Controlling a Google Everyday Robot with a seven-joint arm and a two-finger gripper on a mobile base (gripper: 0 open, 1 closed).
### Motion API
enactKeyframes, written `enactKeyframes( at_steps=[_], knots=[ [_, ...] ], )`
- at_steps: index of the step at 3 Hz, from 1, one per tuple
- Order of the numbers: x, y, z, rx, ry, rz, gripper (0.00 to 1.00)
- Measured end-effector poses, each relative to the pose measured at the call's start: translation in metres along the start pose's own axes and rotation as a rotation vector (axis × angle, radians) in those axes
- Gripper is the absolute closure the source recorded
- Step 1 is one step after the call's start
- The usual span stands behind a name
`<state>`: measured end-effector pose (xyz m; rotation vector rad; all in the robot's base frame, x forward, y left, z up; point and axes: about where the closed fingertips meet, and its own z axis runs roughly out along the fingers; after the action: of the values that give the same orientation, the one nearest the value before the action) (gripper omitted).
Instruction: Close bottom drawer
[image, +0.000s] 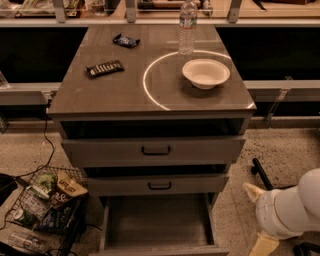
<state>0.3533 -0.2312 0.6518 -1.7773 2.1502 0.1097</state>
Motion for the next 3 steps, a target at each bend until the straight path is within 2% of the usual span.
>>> enactKeyframes(
  at_steps=[1, 2, 3],
  knots=[
    [0.0090, 0.0158, 0.0462, -0.061, -0.100, 0.031, 0.23],
    [0.0097, 0.0199, 0.0534, -0.079, -0.106, 0.032, 0.56],
    [0.0095, 0.0208, 0.0552, -0.083, -0.108, 0.031, 0.78]
  ],
)
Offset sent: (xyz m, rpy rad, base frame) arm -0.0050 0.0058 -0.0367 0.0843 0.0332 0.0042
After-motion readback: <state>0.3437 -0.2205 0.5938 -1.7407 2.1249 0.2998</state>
